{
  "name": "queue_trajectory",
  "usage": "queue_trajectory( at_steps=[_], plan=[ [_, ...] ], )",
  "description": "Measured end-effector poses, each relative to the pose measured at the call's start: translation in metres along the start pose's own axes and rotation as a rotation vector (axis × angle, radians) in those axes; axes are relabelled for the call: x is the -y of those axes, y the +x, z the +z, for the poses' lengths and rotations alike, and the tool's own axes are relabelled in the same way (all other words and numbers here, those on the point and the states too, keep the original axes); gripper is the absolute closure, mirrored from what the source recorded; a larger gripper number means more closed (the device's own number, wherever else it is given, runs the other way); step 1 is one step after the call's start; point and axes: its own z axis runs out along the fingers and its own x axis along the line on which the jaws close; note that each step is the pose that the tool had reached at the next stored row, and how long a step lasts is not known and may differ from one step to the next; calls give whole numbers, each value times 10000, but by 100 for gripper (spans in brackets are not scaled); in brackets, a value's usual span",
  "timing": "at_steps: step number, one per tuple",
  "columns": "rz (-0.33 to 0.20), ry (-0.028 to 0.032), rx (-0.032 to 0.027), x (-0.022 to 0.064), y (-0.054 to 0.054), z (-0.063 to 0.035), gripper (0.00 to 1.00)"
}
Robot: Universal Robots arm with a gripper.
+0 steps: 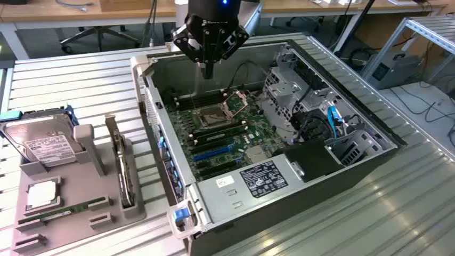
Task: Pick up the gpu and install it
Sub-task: 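Reach for the gpu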
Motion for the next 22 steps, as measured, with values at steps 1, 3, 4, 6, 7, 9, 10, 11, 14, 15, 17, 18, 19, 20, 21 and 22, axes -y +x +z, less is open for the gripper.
queue_trajectory(
  at_steps=[1, 3, 4, 6, 7, 9, 10, 11, 14, 15, 17, 18, 19, 20, 21, 22],
  plan=[
    [0, 0, 0, 0, 0, 0, 89],
    [1, 1, 0, 0, 4, -1, 89],
    [1, 0, 0, 0, 5, 0, 89],
    [0, 0, 0, 0, 7, 0, 89],
    [0, 1, 0, 1, 8, -1, 89],
    [1, 0, 0, 1, 12, -1, 89],
    [2, 0, 0, 1, 15, 0, 89],
    [1, 0, 0, 1, 17, -1, 89],
    [0, 0, 0, 2, 22, -1, 89],
    [1, 0, 0, 2, 24, -1, 89],
    [0, 0, 0, 2, 29, -1, 89],
    [0, 0, 0, 2, 30, -1, 89],
    [-1, 0, 0, 2, 31, -1, 89],
    [0, 0, 0, 2, 32, -1, 89],
    [0, 0, 0, 3, 33, -1, 89],
    [0, 0, 0, 3, 35, -1, 89]
  ],
)
